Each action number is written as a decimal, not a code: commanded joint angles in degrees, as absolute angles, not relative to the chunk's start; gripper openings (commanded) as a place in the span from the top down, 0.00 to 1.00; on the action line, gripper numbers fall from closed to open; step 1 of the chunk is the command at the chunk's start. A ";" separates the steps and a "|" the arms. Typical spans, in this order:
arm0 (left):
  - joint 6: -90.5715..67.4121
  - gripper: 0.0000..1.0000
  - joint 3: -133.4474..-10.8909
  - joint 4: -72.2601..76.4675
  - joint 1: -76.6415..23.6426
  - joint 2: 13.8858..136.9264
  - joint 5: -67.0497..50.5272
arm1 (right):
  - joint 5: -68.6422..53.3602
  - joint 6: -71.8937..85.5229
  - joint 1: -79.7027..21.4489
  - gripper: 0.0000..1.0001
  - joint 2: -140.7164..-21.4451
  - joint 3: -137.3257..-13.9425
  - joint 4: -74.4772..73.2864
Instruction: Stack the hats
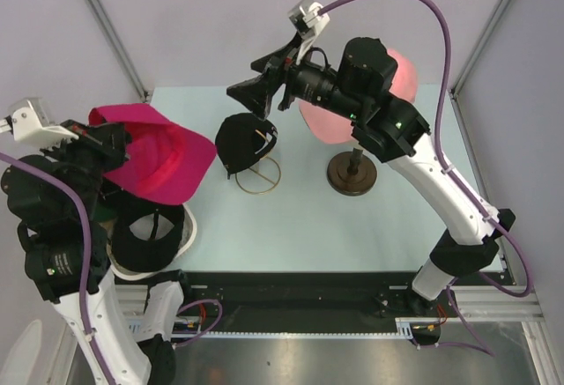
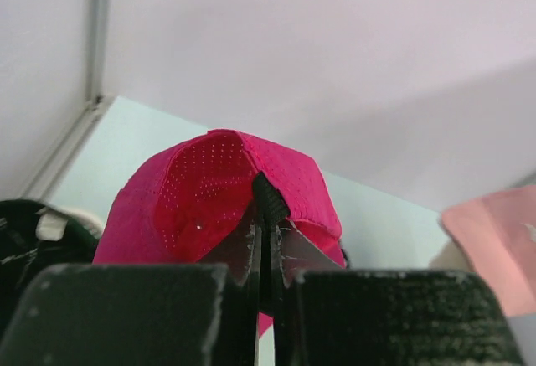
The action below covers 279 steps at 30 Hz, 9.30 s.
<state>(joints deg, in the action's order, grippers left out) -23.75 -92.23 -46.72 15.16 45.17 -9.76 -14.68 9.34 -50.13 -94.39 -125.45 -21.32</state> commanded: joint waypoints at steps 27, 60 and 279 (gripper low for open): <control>-38.85 1.00 -98.87 -59.15 -1.55 55.02 -2.74 | -16.53 14.41 -63.46 0.13 -103.44 -123.05 -16.43; -43.42 1.00 -93.17 -53.97 -6.86 54.14 -7.03 | -18.90 15.29 -62.14 0.52 -112.76 -129.38 -10.11; -58.97 1.00 -78.66 3.25 -36.04 75.85 -5.28 | -52.04 35.43 13.18 0.63 -80.59 -98.95 -16.34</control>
